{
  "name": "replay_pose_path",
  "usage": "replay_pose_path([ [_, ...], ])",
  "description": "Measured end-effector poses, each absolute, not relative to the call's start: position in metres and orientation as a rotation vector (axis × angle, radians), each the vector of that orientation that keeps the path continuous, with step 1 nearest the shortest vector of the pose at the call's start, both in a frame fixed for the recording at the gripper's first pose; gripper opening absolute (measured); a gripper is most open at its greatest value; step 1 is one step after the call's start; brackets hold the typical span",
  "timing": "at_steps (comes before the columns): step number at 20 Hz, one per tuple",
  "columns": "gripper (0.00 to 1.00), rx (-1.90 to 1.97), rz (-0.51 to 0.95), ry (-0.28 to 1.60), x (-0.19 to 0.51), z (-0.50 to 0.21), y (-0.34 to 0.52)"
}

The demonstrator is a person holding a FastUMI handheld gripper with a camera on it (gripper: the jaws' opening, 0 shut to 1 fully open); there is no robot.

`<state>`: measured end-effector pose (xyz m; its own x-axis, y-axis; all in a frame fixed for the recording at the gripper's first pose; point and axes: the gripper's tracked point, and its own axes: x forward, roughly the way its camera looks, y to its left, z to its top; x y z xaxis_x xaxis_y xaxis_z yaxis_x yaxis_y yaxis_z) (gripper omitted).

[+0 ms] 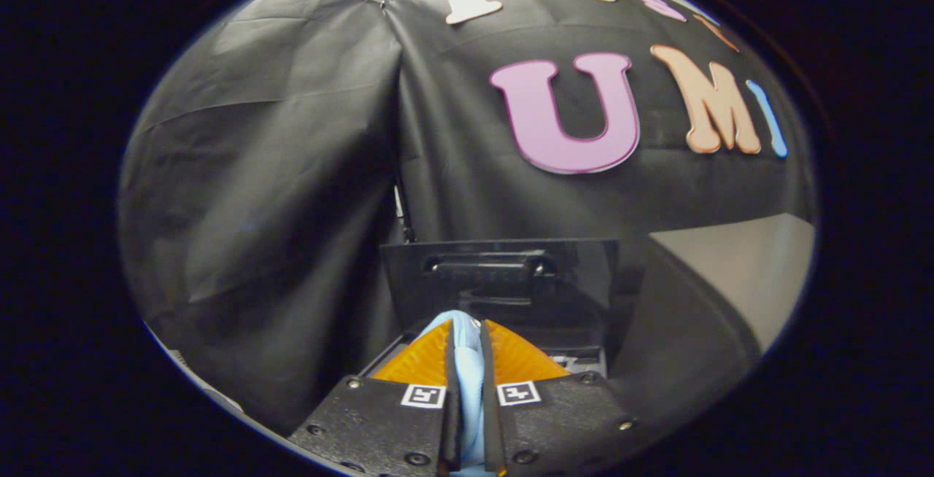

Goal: Put the clothes into the washing machine and then close the washing machine lid.

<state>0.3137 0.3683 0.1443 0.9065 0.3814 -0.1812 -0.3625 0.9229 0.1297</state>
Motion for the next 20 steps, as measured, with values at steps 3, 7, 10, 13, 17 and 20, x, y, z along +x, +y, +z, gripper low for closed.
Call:
replay_pose_path([
  [3, 0.22, 0.095, 0.383, 0.185, 0.325, 0.146, 0.377],
  [7, 0.23, 0.093, 0.378, 0.133, 0.337, 0.170, 0.379],
  [10, 0.23, 0.095, 0.354, 0.123, 0.349, 0.175, 0.373],
  [13, 0.30, 0.121, 0.320, 0.109, 0.365, 0.181, 0.367],
  [17, 0.56, 0.094, 0.289, 0.086, 0.396, 0.189, 0.366],
  [20, 0.74, 0.093, 0.257, 0.063, 0.423, 0.198, 0.365],
])
